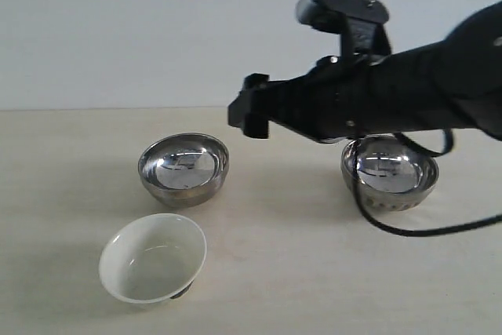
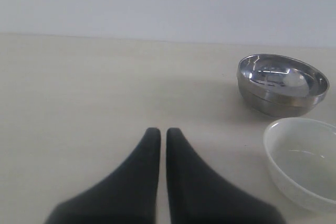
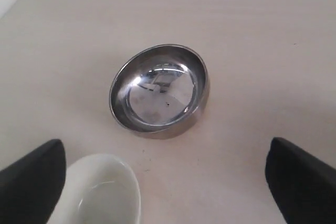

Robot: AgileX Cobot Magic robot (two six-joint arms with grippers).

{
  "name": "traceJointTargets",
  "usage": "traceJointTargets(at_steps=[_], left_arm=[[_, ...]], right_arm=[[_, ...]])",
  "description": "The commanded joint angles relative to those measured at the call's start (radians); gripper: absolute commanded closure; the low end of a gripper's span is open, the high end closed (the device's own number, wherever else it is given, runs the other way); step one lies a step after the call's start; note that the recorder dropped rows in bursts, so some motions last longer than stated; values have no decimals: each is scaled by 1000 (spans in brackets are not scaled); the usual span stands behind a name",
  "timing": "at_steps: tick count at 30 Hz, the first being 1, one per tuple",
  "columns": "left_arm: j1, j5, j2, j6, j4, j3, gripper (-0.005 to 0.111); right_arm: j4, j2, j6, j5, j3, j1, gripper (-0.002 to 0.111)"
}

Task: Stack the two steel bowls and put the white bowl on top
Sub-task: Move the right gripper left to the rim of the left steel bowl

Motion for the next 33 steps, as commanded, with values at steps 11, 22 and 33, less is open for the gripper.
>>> traceJointTargets(at_steps=[11, 22, 33], left_arm=[[-5, -7, -3, -5, 0, 3, 103], [-5, -7, -3, -5, 0, 3, 103], [-5, -7, -3, -5, 0, 3, 103]], right_arm=[[0, 444, 106, -35, -309, 25, 15], [0, 635, 158, -51, -458, 25, 15], [0, 713, 224, -123, -463, 25, 32]])
